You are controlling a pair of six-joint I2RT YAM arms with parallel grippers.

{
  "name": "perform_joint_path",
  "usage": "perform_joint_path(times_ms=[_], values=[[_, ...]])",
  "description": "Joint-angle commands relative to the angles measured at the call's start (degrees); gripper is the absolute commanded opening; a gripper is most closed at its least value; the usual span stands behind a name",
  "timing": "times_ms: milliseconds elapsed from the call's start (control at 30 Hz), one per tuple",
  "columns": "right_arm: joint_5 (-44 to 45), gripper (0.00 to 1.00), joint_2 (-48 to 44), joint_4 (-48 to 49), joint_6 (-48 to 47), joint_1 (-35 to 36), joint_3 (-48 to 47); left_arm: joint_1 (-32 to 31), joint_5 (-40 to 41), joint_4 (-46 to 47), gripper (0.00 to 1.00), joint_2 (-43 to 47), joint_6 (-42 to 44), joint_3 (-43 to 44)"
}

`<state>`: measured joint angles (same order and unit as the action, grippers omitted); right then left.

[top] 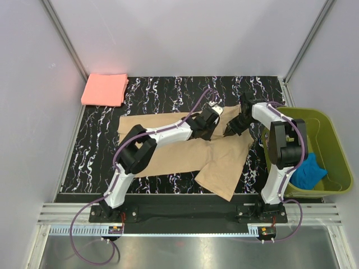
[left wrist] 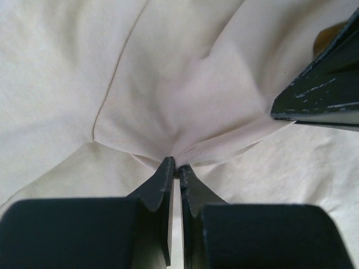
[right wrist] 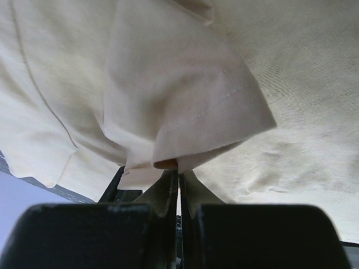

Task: Fold and stack the t-shirts
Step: Fold the tshirt

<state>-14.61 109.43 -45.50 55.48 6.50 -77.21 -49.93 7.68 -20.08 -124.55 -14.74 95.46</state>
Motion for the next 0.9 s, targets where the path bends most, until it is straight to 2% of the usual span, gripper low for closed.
perform_joint_path(times_ms=[0,233,467,533,667,767,833,867], values=[[2.31,0.0,-3.34,0.76,0.67,0.18,1.53,1.33,0.84,-2.95,0.07,3.7,1.38,-1.33],[1.69,0.0,-5.62,3.22,4.98,0.97,7.42,2.29,0.84,-2.87,0.07,4.14,0.42,-3.61],[4.5,0.04,-9.14,3.4,7.97,3.34,10.05,3.79,0.93,-3.13,0.14,4.67,0.41,-3.88],[4.85,0.09,-10.8,3.39,9.38,3.95,10.76,4.14,0.76,-3.04,0.19,5.02,0.94,-3.88],[3.72,0.27,-12.31,3.49,7.11,4.84,11.65,5.37,-1.17,-2.95,0.32,6.86,2.35,-4.23],[4.15,0.34,-13.97,1.55,-0.71,4.84,9.63,6.51,-5.21,0.12,0.42,13.0,4.37,-8.78],[8.09,0.39,-15.9,1.9,-8.96,5.01,6.74,7.56,-7.33,1.79,0.47,19.04,4.55,-13.18],[11.76,0.48,-16.17,2.42,-14.12,4.92,5.59,9.22,-7.33,1.79,0.48,21.08,4.55,-14.24]])
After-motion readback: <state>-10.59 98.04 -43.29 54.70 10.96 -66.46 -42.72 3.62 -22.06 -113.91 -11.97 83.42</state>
